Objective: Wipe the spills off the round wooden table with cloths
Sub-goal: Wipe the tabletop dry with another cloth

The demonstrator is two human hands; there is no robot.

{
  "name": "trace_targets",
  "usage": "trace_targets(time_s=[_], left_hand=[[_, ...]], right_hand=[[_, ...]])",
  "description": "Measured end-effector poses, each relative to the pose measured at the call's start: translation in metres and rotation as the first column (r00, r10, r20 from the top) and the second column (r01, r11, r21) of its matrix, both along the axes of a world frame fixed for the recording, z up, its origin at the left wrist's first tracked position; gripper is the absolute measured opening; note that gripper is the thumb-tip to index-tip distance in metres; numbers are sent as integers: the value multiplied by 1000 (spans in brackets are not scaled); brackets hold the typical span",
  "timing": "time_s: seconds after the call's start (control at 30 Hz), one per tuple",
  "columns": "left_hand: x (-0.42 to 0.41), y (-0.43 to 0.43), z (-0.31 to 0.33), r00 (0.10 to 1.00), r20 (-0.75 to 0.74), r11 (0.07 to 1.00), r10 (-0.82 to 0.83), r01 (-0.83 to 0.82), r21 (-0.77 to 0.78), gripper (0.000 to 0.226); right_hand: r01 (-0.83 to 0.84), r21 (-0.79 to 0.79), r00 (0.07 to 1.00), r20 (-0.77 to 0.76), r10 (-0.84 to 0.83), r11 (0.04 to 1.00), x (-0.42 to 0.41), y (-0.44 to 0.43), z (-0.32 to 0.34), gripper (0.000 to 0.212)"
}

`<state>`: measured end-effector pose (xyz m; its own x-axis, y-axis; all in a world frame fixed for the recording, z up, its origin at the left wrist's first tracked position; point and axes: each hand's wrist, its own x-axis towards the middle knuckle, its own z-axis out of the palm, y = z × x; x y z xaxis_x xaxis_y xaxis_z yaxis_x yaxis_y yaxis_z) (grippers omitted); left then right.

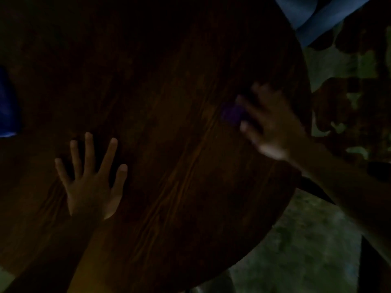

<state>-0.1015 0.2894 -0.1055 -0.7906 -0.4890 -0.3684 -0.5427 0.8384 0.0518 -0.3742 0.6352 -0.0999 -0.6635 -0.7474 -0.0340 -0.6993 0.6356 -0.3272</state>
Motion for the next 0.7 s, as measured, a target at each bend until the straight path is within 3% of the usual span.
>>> trace_targets(time_s=[0.07,0.1,0.17,0.23,0.27,0.33,0.4,0.47,0.57,0.63,0.7], left_hand=[[1,-1,2,1000,12,1000,3,-3,-14,73],[2,-1,3,1000,18,1000,3,-3,-24,72],[3,-1,3,1000,15,999,0,0,-34,70],[2,0,2,1000,7,999,-1,1,-32,70],[2,0,2,1000,-2,1000,-1,1,-29,70],[2,1,0,1000,-14,1000,3,-3,-25,72],[1,1,-2,1000,-20,1000,8,-9,-24,73],[1,1,-3,999,-31,1000,16,-17,-25,73],[2,1,-3,999,-46,1000,8,-9,-27,72],[2,0,-3,999,-50,1000,5,-6,-29,72],[3,-2,-3,999,-54,999,7,-9,-31,71]], right_hand=[[505,71,861,29,-507,860,-32,-21,-2,59],[605,99,790,50,-611,790,-28,-37,4,60],[568,117,823,-47,-566,815,34,-62,-4,61],[211,60,977,-10,-211,976,140,-70,-10,58],[-33,58,998,48,30,998,192,-65,-7,58],[-422,28,895,170,412,906,265,-38,-2,57],[-577,10,809,146,569,817,263,0,-5,56],[-463,15,883,96,460,886,221,32,-9,56],[-13,65,1000,-5,13,998,134,64,-15,55],[327,82,944,12,-329,942,101,66,-13,57],[569,88,821,-12,-571,817,99,47,-11,58]])
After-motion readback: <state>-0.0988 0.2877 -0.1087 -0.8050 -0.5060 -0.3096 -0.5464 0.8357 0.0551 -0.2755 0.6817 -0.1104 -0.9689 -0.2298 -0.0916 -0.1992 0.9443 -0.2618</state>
